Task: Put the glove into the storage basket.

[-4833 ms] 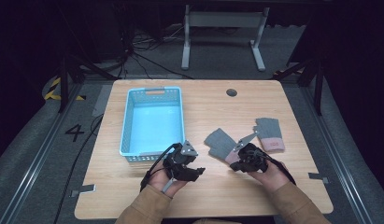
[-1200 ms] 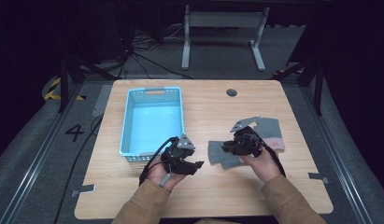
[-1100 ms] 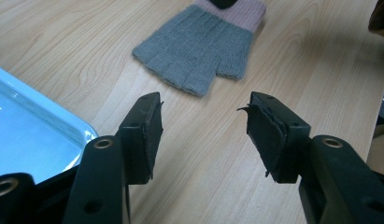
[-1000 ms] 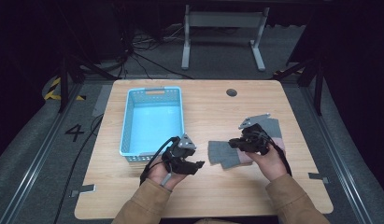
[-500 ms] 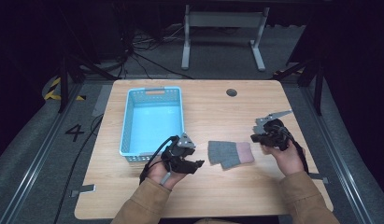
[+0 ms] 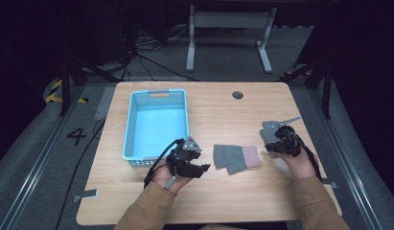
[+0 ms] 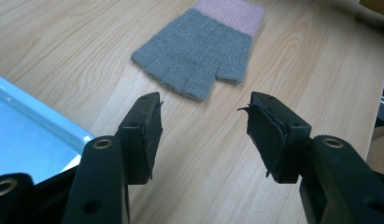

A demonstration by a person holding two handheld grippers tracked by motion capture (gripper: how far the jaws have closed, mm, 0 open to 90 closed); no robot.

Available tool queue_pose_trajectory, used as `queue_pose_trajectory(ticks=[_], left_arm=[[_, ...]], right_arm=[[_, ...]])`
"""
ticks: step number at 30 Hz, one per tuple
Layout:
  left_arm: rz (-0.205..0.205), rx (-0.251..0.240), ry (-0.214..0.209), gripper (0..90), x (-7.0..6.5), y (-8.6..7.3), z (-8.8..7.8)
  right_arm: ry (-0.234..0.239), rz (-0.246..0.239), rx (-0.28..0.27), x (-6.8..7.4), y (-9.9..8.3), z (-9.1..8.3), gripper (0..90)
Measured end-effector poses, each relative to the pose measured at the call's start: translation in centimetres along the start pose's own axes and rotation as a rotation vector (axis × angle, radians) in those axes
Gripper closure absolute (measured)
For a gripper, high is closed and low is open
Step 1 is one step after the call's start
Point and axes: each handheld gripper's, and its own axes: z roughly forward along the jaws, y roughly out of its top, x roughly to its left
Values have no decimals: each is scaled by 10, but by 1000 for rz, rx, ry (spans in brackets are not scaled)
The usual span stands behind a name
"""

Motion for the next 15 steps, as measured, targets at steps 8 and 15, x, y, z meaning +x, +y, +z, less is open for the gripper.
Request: queue_pose_trajectory(ticks=[8,15], left_arm=[[9,2,-11,453,-1,5,4],[17,4,-19,453,-2,7,6]], right_arm=[[-17,20,32,-10,-11,-2,886],[-25,51,43,-18,-20,-7,879]])
